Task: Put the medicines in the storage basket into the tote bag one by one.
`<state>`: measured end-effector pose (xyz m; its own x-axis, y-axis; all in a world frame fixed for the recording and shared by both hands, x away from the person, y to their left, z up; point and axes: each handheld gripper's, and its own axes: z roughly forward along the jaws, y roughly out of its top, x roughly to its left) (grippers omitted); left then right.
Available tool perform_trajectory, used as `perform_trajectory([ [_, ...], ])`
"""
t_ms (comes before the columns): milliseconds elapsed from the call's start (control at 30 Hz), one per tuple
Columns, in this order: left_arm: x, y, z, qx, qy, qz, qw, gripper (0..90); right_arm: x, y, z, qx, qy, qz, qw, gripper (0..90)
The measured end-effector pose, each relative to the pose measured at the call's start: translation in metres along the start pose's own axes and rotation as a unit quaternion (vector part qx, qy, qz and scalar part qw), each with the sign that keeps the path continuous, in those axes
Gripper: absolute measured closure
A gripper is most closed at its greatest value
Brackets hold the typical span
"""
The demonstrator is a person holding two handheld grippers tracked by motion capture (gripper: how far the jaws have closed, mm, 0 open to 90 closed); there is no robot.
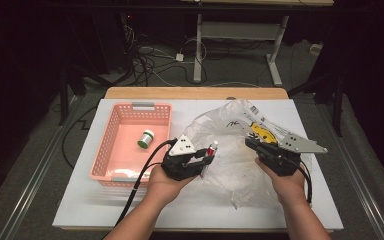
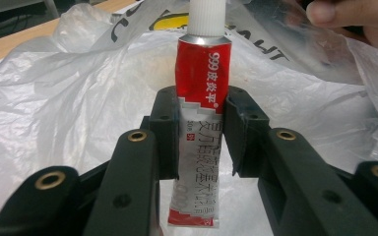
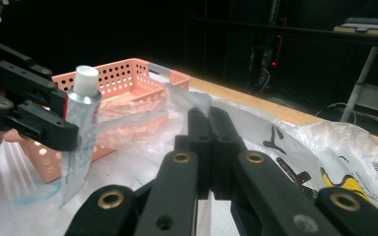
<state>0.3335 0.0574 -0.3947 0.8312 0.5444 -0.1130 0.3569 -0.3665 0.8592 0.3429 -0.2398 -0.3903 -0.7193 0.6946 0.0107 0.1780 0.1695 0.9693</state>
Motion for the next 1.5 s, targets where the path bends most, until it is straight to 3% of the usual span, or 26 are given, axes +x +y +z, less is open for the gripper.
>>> perform_trajectory([
  [367,-0.003,0.000,0.025,0.013,-0.004,0.003,0.9999,67.6,-0.001,0.000,-0.001,-0.003,0.002,0.002,1.0000,90.0],
  [1500,0.003,0.003,0.089,0.044,0.017,0.002,0.9989,67.6,-0.004,0.004,-0.005,-0.012,-0.001,0.005,0.9999,90.0],
])
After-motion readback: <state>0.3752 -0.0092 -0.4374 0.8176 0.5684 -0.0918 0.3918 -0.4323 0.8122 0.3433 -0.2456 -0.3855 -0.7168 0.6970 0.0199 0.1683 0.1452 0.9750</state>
